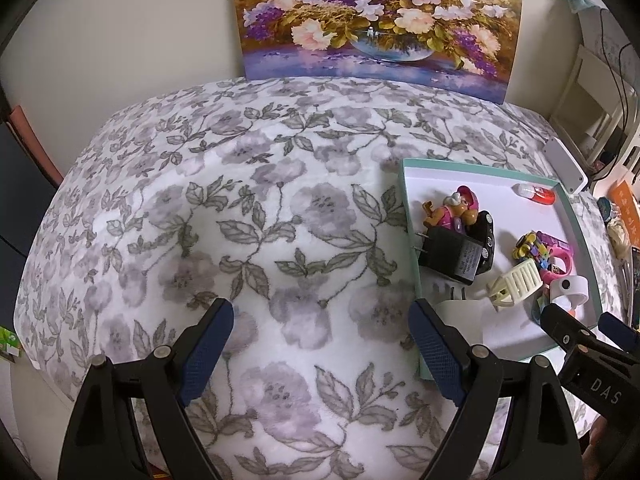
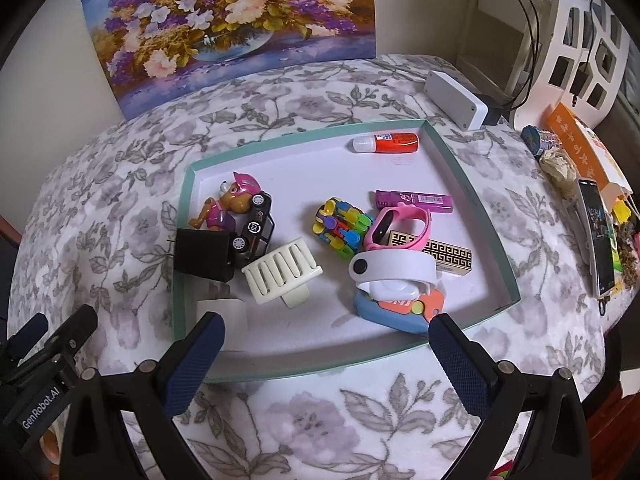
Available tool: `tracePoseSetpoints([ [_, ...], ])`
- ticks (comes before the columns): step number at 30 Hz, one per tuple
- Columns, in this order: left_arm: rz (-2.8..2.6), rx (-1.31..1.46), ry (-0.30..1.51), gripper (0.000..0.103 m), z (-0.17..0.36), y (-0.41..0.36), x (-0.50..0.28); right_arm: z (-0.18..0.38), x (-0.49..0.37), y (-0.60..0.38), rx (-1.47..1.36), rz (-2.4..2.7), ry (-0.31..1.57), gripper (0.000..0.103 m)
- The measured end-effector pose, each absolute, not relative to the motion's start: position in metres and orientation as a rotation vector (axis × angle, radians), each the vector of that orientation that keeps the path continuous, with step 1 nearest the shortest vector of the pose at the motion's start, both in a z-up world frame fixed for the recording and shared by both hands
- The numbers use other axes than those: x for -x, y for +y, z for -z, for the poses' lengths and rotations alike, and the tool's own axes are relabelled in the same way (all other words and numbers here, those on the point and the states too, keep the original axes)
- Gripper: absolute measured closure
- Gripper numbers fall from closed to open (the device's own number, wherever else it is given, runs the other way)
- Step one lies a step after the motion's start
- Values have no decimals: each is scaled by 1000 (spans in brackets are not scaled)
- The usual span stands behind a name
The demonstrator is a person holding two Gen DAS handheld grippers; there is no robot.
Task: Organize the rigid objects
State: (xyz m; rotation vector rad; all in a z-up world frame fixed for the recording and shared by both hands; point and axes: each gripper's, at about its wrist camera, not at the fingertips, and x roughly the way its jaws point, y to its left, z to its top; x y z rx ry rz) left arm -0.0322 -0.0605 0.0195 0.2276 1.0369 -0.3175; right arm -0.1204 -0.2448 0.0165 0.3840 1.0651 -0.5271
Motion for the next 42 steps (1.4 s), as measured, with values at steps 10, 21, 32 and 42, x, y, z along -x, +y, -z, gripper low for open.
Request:
tracePoseSetpoints([
  [10,312,-231,1035,14,-20,-57,31,-18,118,-242,-383,512,1065,0],
  [21,296,-213,1056,14,-17,-55,27,-18,116,-240,-385,502,1070,0],
  [32,296,-221,1056,14,-15,-55,27,-15,116,-240,-390,501,1079,0],
  [42,296,-222,1057,14,-15,-55,27,-15,116,-239,-389,500,1081,0],
])
